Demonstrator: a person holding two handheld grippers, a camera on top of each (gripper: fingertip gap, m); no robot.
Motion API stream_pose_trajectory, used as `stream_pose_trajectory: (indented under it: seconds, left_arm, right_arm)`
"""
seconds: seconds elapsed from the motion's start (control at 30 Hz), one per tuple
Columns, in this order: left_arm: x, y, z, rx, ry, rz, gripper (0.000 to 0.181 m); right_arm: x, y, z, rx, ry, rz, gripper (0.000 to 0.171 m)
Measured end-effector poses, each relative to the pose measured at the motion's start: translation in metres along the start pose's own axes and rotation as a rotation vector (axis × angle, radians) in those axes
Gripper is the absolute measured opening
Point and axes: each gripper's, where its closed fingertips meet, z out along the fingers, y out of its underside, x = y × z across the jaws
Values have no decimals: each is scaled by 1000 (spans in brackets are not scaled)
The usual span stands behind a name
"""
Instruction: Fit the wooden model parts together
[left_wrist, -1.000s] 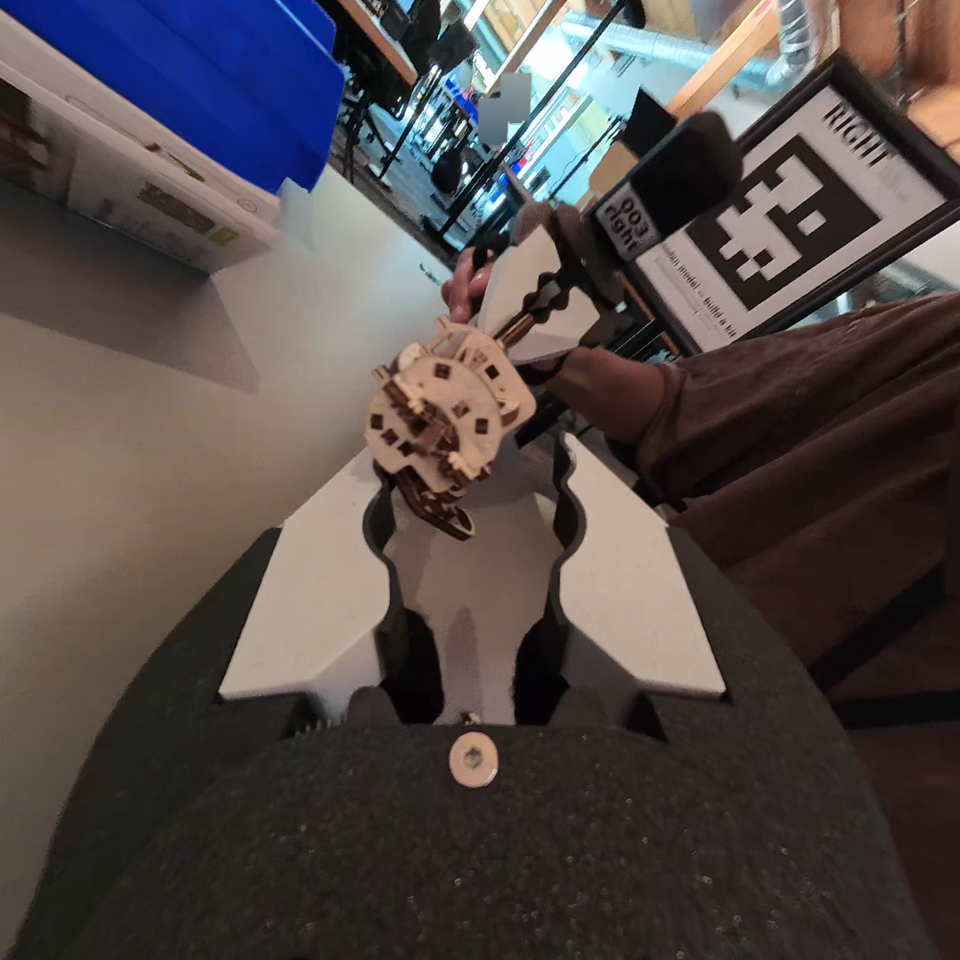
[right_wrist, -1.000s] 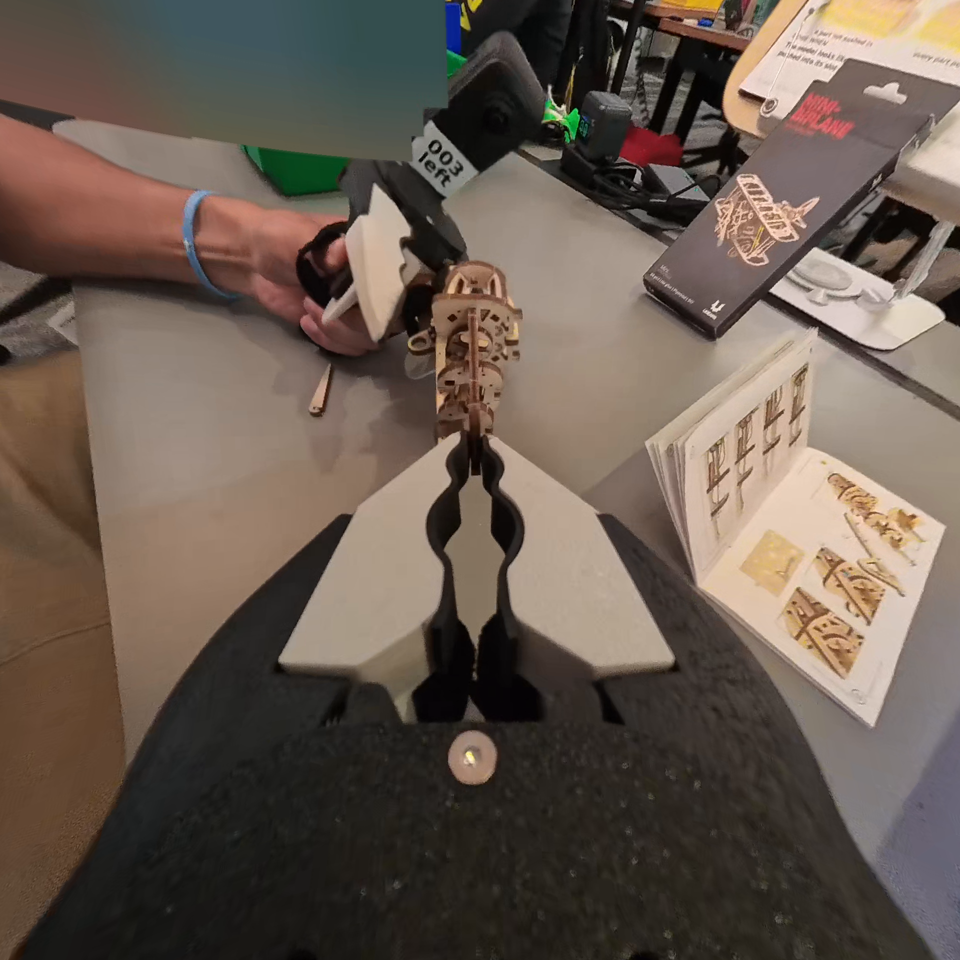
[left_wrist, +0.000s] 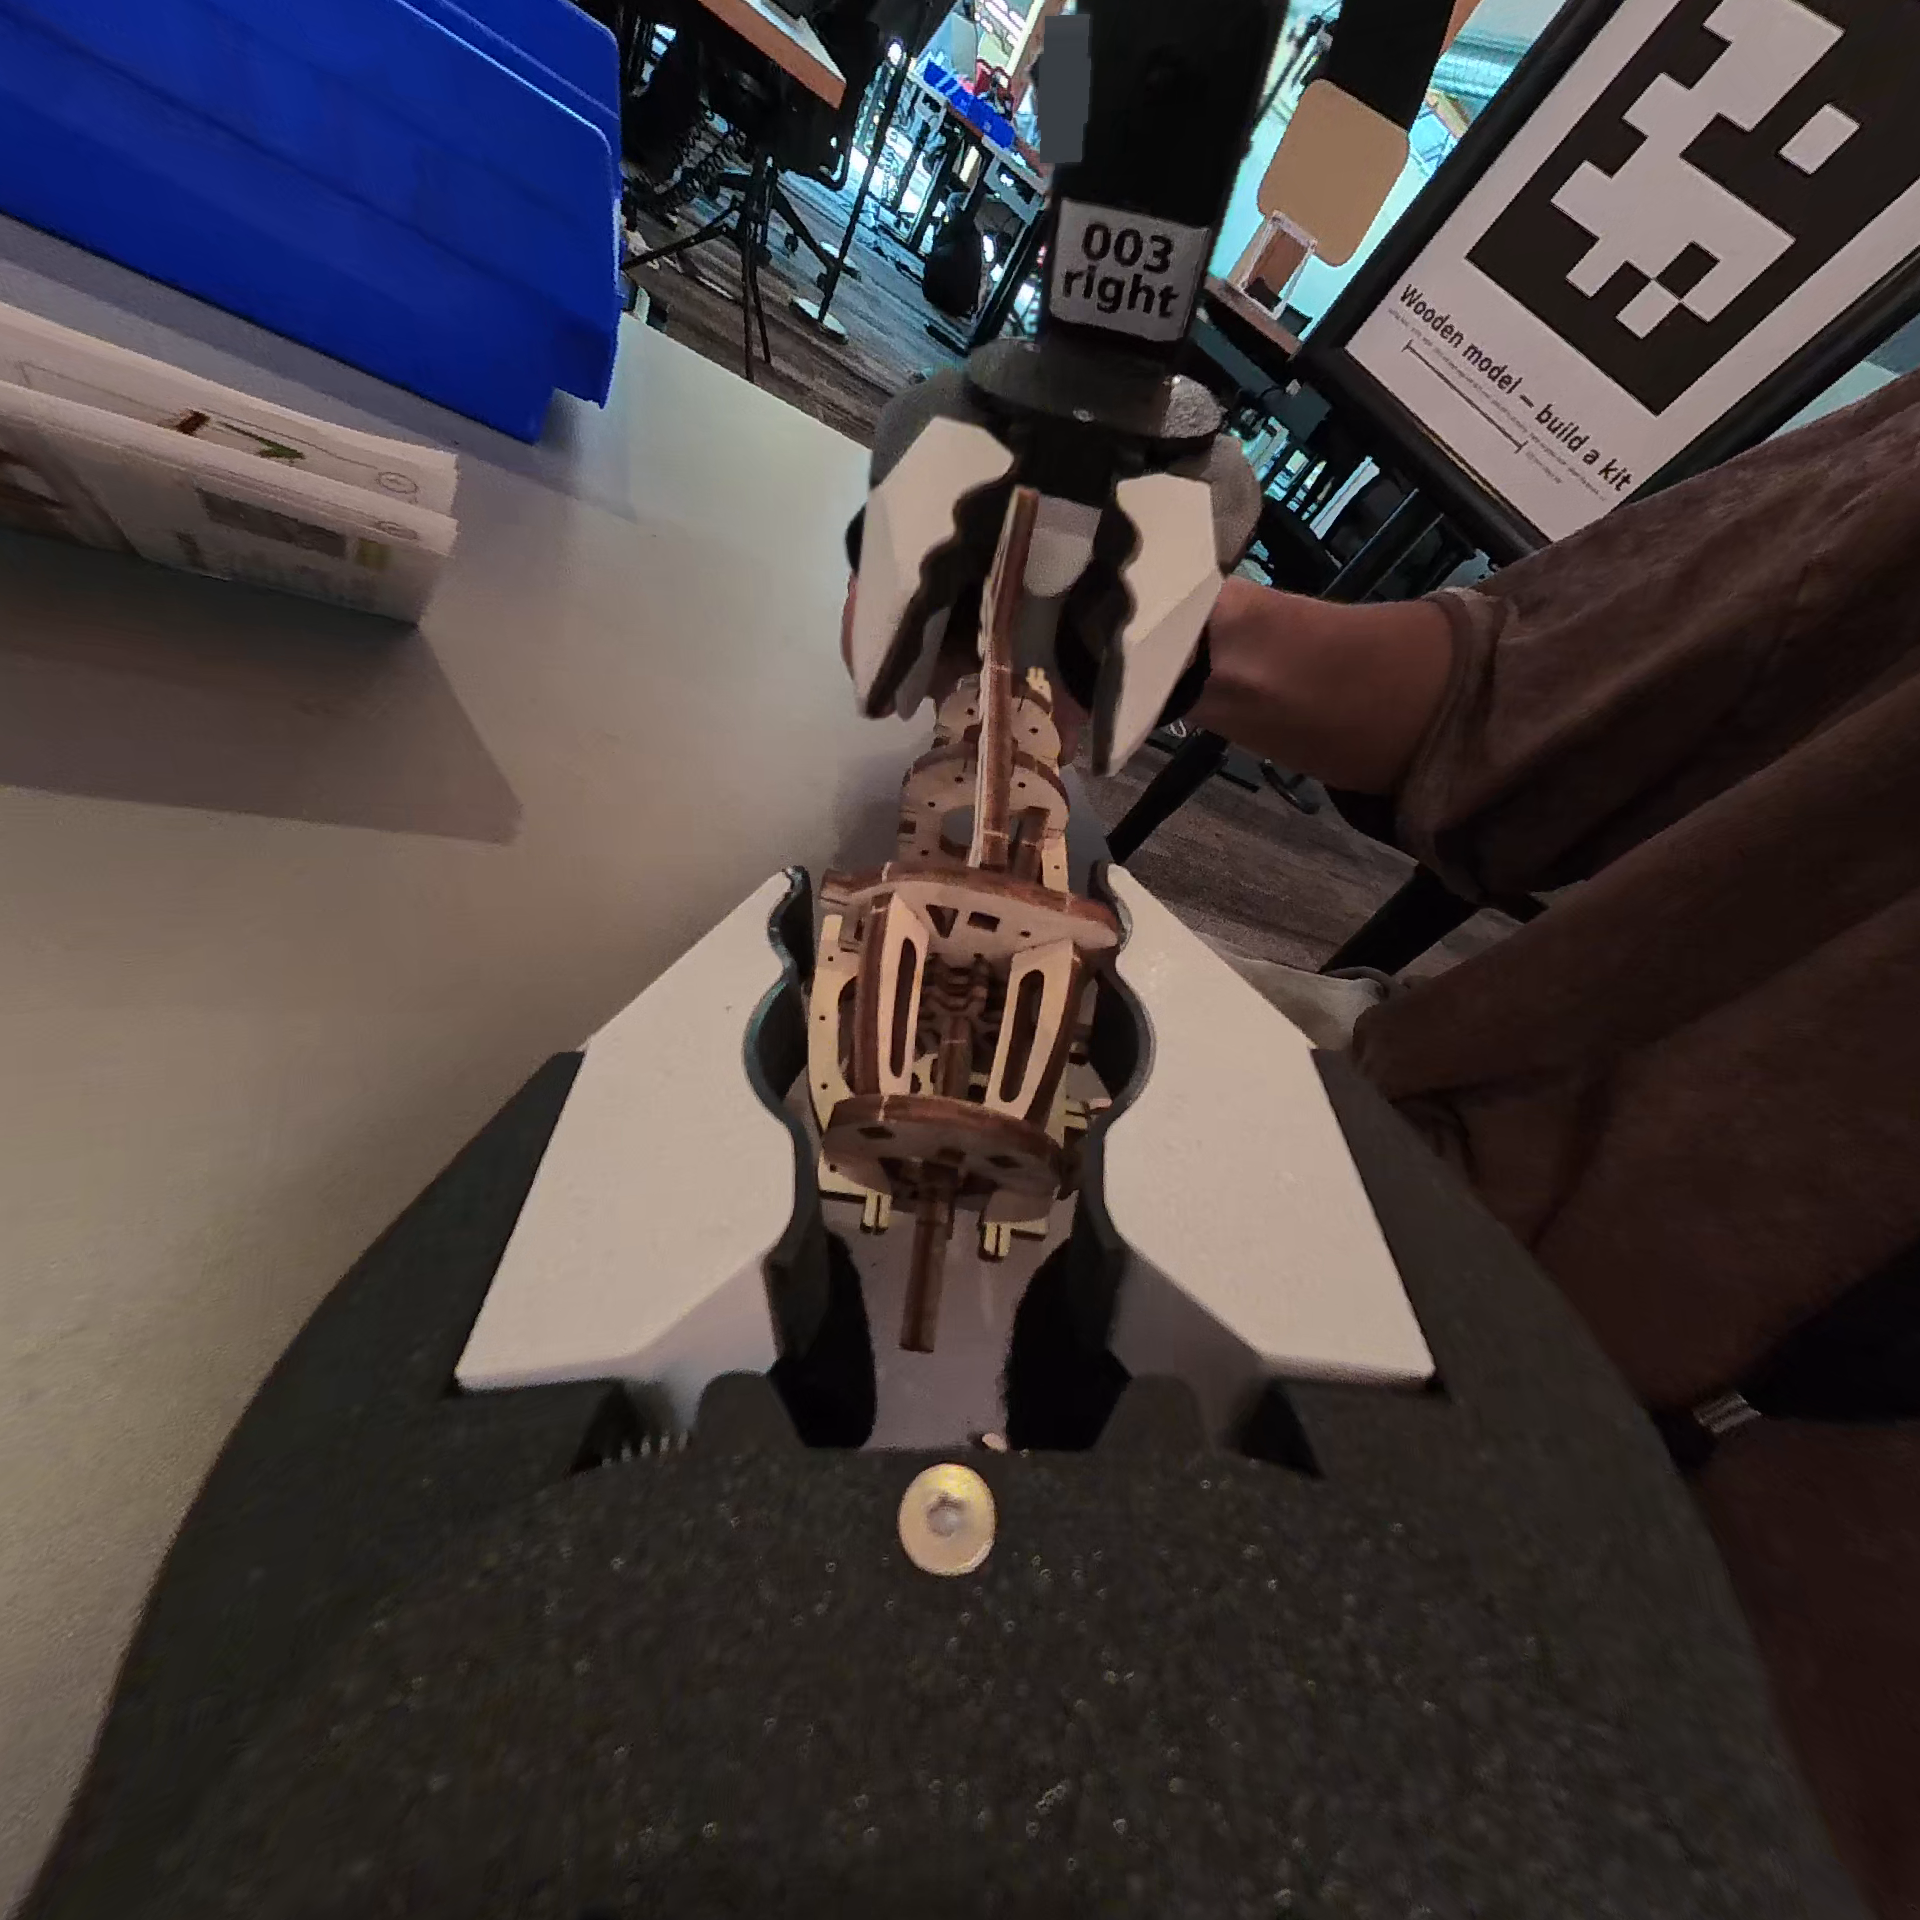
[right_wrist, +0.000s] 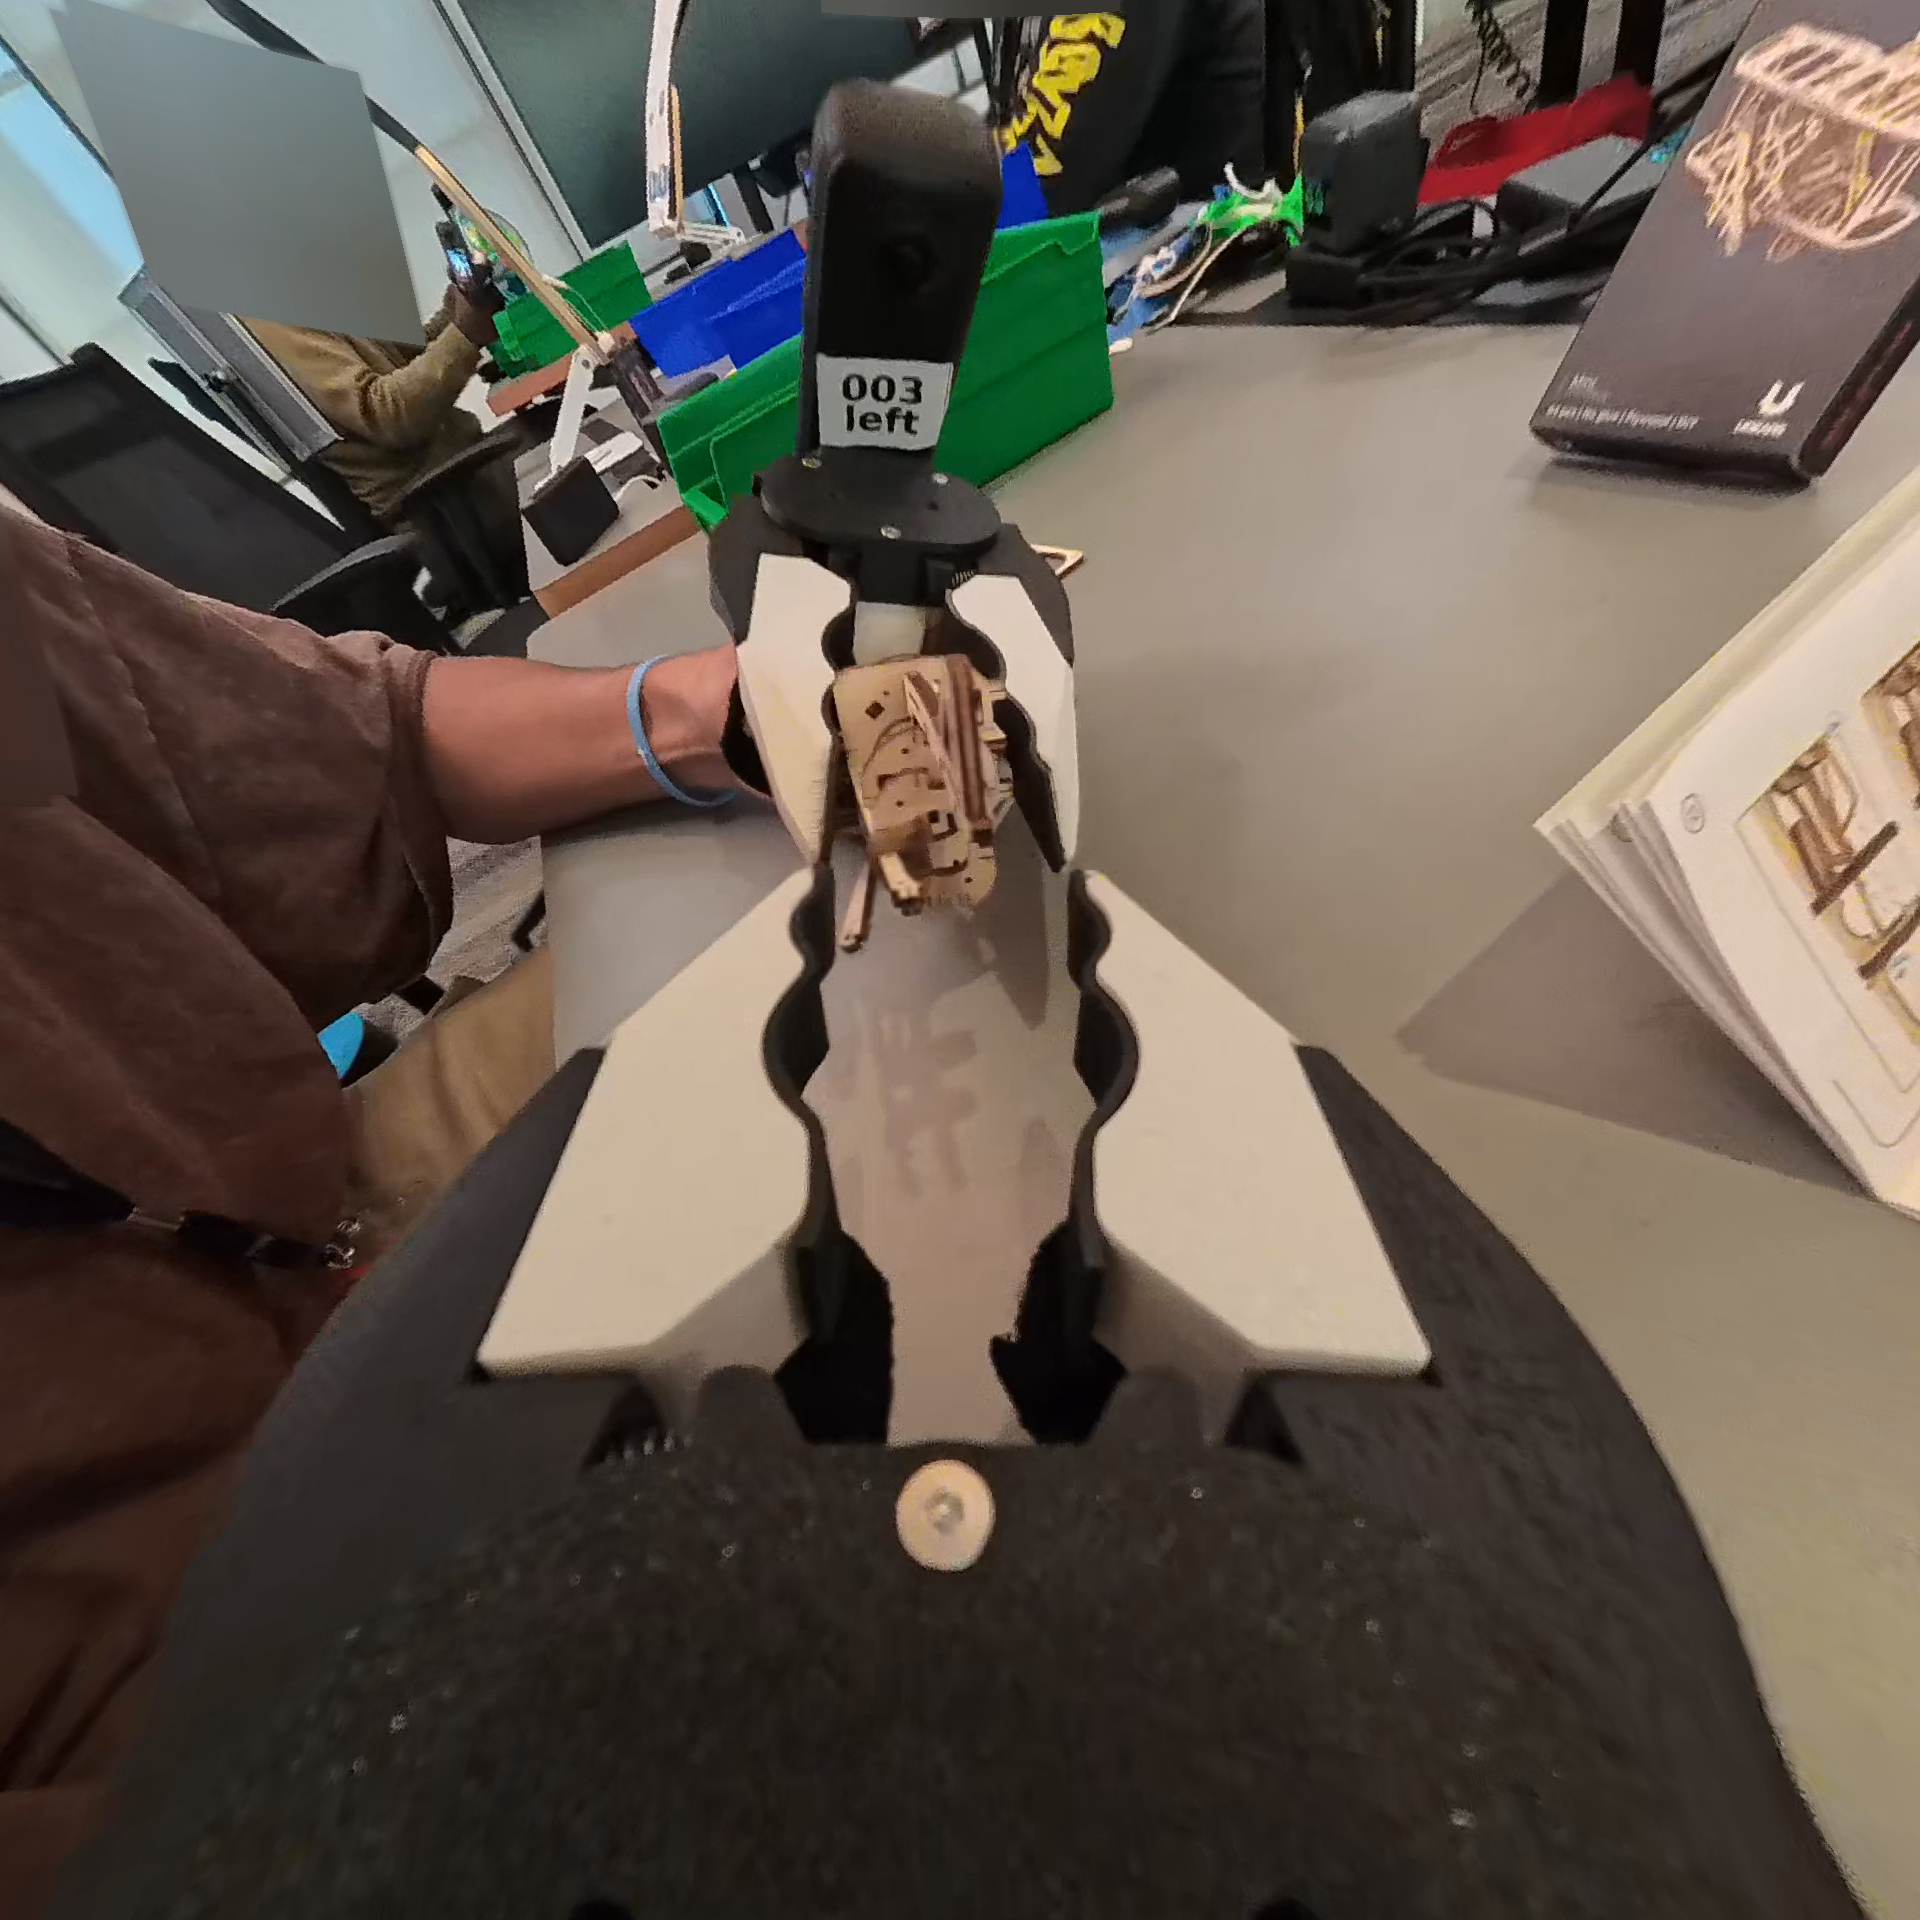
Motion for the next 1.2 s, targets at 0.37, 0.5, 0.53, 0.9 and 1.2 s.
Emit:
stream_pose_trajectory:
  seconds: [0.37,0.5,0.53,0.9,1.2]
  left_arm:
    - [3,8,4,-54,13,5,48]
    - [6,9,4,-59,38,5,48]
    - [7,8,3,-58,44,6,48]
    - [11,8,4,-55,64,12,48]
    - [9,6,3,-41,57,-1,48]
  right_arm:
    - [-8,4,11,-6,-52,21,24]
    - [-13,6,11,-1,-107,72,24]
    - [-14,6,11,5,-120,79,24]
    - [-17,6,10,-5,-154,63,23]
    - [-14,9,11,-19,-107,-35,36]
